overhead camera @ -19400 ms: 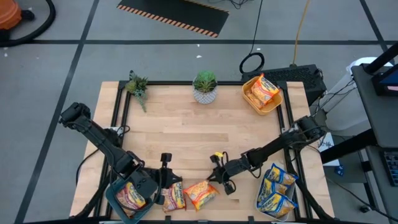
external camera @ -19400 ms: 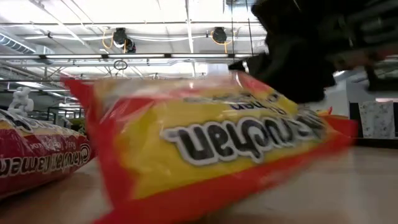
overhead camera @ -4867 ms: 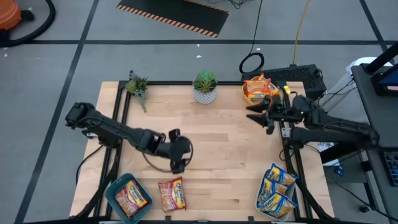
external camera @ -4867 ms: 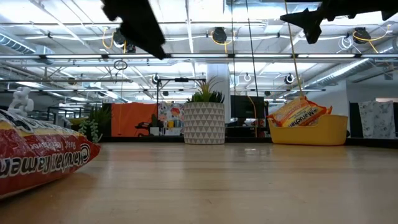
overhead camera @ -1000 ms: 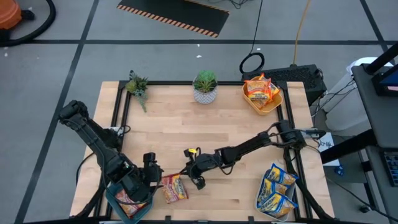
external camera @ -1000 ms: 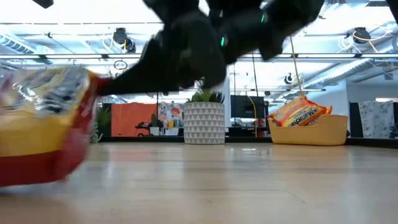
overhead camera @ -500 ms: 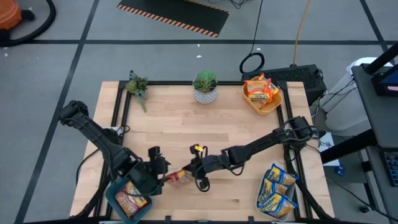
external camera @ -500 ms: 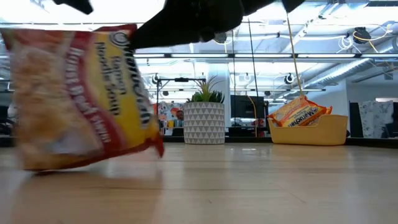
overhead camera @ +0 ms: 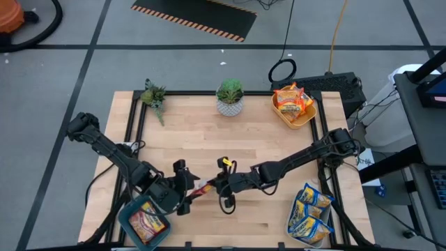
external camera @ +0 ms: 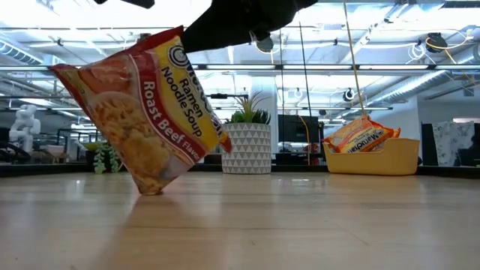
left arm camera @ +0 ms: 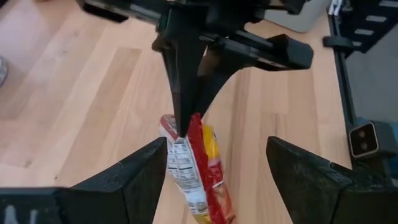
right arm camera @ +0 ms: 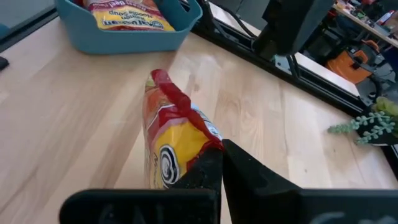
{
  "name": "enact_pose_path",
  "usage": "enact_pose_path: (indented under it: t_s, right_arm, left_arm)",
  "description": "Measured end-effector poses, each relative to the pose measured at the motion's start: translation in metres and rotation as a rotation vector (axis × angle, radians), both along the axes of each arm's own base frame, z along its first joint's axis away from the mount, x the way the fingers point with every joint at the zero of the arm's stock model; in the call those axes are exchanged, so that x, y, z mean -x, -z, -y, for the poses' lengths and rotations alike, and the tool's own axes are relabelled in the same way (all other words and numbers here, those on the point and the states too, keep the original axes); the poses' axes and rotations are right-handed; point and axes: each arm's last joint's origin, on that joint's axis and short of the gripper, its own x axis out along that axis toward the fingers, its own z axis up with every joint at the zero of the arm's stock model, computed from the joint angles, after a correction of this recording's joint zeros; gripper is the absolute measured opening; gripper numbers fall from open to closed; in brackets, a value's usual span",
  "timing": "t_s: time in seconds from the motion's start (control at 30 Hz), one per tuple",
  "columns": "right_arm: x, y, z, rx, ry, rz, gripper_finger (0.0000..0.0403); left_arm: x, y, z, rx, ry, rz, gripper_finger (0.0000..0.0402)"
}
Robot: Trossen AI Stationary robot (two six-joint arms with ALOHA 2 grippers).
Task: Sort Maruchan noodles
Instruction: Put the red noodle pack into the blue bin
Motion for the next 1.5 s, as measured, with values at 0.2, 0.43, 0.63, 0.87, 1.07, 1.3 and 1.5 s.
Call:
enact_pose_path:
  t_s: [0.2, 0.43, 0.63, 0.87, 1.07, 1.3, 1.5]
  right_arm:
    - [0.001, 0.002, 0.002, 0.024, 0.048, -0.018, 0.0000]
    - [0.002, 0.004, 0.004, 0.038, 0.079, -0.033, 0.0000]
    - [0.002, 0.004, 0.007, 0.033, 0.089, -0.040, 0.0000]
    - [0.002, 0.005, 0.007, 0.034, 0.088, -0.043, 0.0000]
    - [0.002, 0.005, 0.007, 0.034, 0.088, -0.043, 0.0000]
    - [0.002, 0.005, 0.007, 0.022, 0.095, -0.046, 0.0000]
    - [0.002, 0.005, 0.007, 0.024, 0.095, -0.049, 0.0000]
  left_arm:
    - [-0.002, 0.014, -0.010, 0.024, -0.073, -0.029, 0.0278]
    - [-0.001, 0.035, -0.021, 0.009, -0.103, -0.078, 0.0278]
    - [-0.004, 0.047, -0.023, 0.089, -0.076, -0.076, 0.0279]
    - [-0.005, 0.048, -0.023, 0.096, -0.063, -0.074, 0.0279]
    - [-0.013, 0.059, -0.024, 0.084, -0.077, -0.099, 0.0279]
    - [-0.026, 0.074, -0.034, 0.118, -0.082, -0.159, 0.0278]
    - [-0.030, 0.074, -0.039, 0.138, -0.090, -0.161, 0.0278]
